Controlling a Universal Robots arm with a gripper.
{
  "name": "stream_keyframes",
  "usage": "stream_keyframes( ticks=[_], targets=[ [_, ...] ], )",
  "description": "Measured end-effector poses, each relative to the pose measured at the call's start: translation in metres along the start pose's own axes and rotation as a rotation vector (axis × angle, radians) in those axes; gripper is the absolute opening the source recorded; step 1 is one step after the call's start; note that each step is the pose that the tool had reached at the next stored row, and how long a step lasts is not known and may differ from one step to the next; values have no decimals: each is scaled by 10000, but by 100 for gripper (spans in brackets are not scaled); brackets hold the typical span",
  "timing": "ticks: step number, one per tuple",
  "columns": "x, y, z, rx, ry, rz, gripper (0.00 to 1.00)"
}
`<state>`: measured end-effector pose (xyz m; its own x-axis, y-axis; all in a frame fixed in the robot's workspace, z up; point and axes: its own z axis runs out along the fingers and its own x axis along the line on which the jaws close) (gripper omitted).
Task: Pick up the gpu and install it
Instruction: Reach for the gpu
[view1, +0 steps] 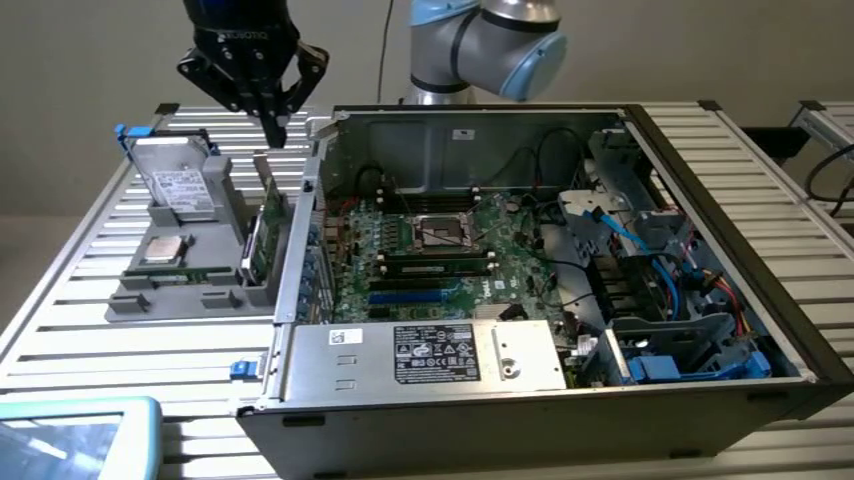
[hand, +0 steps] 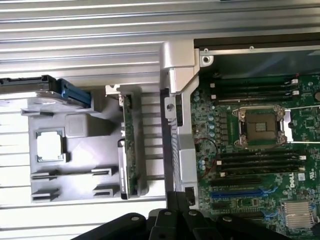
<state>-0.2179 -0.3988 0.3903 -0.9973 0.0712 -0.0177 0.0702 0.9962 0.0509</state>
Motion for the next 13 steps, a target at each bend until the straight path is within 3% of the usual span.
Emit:
stream_keyframes(
  ticks=[13],
  targets=[
    [515, -37, 9, -9, 1, 1, 11]
  ],
)
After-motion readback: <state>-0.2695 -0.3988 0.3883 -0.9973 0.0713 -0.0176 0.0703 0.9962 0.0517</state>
